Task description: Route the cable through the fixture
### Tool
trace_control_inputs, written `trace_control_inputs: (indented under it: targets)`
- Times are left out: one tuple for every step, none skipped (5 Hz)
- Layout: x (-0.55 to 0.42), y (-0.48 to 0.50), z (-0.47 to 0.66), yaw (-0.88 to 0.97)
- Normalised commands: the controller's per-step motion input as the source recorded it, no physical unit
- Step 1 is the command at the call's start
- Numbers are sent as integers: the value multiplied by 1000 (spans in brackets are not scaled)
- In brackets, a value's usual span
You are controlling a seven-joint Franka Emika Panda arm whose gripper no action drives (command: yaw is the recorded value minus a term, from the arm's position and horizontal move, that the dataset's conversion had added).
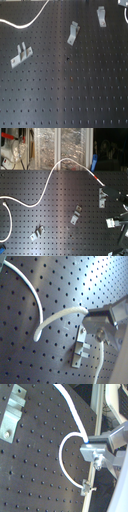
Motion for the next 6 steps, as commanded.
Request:
trace_control_inputs:
  targets:
    - [0,-2,80,0]
    - [-36,-72,24,0]
    - [-350,5,442,0]
    - [-707,20,245,11]
    - [-563,49,406,-234]
    - [-237,43,317,-700]
